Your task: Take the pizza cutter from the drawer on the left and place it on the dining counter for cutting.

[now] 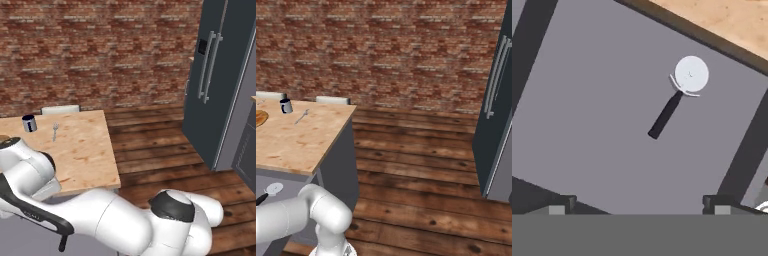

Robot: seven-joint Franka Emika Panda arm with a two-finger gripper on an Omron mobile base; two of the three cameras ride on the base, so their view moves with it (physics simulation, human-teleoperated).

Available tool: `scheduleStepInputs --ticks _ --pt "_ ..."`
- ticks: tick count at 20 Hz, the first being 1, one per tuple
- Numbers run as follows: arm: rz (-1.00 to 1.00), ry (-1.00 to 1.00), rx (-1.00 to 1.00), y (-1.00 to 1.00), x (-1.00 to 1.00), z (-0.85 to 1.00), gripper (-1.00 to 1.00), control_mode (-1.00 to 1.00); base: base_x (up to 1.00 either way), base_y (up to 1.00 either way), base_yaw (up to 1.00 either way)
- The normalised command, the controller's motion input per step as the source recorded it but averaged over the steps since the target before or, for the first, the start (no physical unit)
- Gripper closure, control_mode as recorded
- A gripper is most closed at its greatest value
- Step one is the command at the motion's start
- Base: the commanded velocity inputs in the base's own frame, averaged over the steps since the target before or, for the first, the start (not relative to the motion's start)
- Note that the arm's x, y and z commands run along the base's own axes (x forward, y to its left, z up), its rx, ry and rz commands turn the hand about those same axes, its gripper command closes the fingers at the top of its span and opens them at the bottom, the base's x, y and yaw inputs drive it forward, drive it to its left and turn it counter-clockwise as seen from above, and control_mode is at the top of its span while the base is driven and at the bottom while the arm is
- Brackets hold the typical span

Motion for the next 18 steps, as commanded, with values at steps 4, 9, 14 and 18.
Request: scheduleStepInputs --ticks 4,9,14,18 --pt "-0.38 -0.01 0.00 -0.05 0.25 -0.55 -1.00 -1.00 0.00 0.00 0.00" --pt "-0.25 -0.03 0.00 -0.19 0.20 -0.60 -1.00 -1.00 0.00 0.00 0.00" --pt "-0.11 -0.04 0.00 -0.14 0.10 -0.52 -1.00 -1.00 0.00 0.00 0.00" --pt "-0.08 -0.03 0.00 -0.03 0.06 -0.45 -1.00 -1.00 0.00 0.00 0.00"
